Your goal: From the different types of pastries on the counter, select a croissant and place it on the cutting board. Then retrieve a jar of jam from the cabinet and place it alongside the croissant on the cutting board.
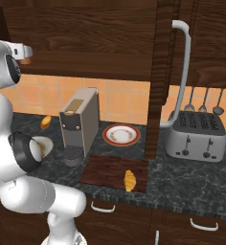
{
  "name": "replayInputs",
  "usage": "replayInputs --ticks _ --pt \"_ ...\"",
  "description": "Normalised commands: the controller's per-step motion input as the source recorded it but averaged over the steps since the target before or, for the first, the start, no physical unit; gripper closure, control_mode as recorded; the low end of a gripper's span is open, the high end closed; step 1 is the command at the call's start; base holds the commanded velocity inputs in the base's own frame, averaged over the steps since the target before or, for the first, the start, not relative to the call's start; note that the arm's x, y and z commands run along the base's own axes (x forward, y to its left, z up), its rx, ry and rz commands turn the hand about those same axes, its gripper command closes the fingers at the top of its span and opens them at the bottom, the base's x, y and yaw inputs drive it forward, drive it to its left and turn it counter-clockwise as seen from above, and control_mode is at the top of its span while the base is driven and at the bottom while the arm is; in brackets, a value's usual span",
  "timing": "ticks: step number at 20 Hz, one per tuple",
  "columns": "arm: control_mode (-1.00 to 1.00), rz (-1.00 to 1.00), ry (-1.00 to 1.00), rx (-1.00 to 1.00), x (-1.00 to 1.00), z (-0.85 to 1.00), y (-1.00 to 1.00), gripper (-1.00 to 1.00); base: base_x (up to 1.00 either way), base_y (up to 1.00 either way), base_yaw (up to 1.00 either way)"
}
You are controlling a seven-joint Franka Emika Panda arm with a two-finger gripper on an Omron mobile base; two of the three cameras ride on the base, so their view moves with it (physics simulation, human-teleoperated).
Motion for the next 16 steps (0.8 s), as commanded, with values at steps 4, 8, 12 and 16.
replayInputs --ticks 4,8,12,16 --pt "-1.00 0.00 0.00 0.00 0.18 -0.03 0.00 -1.00 0.00 0.00 0.00" --pt "-1.00 0.00 0.00 0.00 0.16 -0.11 0.00 -1.00 0.00 0.00 0.00" --pt "-1.00 0.00 0.00 0.00 0.23 -0.13 0.00 -1.00 0.00 0.00 0.00" --pt "-1.00 0.00 0.00 0.00 0.29 -0.10 0.00 -1.00 0.00 0.00 0.00"
